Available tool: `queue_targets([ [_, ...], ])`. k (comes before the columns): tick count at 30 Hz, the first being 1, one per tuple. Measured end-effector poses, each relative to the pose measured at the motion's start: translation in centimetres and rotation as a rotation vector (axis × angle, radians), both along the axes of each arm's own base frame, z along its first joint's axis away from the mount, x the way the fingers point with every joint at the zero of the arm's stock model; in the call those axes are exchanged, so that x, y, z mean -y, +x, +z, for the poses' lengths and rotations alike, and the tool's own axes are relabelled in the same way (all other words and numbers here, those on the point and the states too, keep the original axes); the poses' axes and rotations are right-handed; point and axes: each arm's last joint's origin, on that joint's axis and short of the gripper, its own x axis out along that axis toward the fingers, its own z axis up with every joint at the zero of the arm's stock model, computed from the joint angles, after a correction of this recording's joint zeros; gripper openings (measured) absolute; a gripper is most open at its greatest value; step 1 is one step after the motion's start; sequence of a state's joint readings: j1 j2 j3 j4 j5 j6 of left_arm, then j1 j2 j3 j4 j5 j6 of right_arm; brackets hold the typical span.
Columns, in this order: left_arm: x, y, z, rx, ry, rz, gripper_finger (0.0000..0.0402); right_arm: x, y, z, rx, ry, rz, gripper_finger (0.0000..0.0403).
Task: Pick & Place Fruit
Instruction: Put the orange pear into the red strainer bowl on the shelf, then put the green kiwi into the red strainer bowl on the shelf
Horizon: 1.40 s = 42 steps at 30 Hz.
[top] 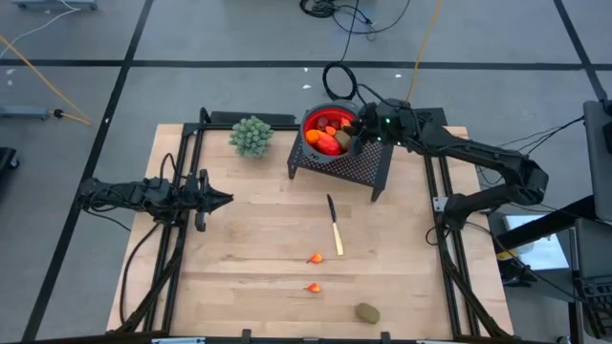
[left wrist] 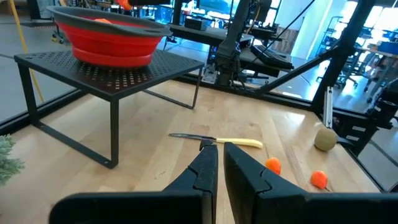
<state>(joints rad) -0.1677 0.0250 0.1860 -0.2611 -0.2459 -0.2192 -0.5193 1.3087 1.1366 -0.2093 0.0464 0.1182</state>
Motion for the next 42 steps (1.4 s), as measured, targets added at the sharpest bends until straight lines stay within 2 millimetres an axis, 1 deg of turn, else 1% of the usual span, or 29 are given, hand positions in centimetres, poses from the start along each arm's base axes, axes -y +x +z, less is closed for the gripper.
queue_targets([
  [3, 0.0, 0.0, 0.0, -0.001, -0.002, 0.001, 0.0026, 0.6, 0.0, -0.5, -0.011, 0.033, 0.005, 0.0087],
  [6, 0.0, 0.0, 0.0, -0.001, -0.004, 0.002, 0.0026, 0.8, 0.2, -0.8, -0.012, 0.043, 0.015, 0.0087],
  [13, -0.1, 0.0, 0.0, 0.000, -0.014, 0.029, 0.0026, 0.8, 0.5, -1.5, -0.043, 0.075, 0.042, 0.0087],
  [22, -0.1, 0.0, -0.1, -0.003, -0.019, 0.030, 0.0026, 0.8, 0.4, -1.6, -0.062, 0.083, 0.045, 0.0087],
  [25, -0.1, 0.0, -0.1, -0.003, -0.019, 0.030, 0.0026, 0.6, 0.5, -1.7, -0.058, 0.108, 0.090, 0.0089],
  [28, -0.1, 0.0, -0.1, -0.003, -0.018, 0.030, 0.0026, 0.6, 0.5, -1.7, -0.053, 0.108, 0.095, 0.0100],
  [37, -0.1, 0.0, -0.1, -0.003, -0.018, 0.029, 0.0026, 0.6, 0.5, -1.7, -0.055, 0.106, 0.090, 0.0154],
  [40, -0.1, 0.0, -0.1, -0.003, -0.018, 0.029, 0.0026, 0.5, 0.5, -1.6, -0.055, 0.098, 0.101, 0.0162],
  [42, -0.1, 0.0, -0.1, -0.003, -0.018, 0.029, 0.0026, 0.0, 0.4, -1.0, -0.039, 0.074, 0.150, 0.0161],
])
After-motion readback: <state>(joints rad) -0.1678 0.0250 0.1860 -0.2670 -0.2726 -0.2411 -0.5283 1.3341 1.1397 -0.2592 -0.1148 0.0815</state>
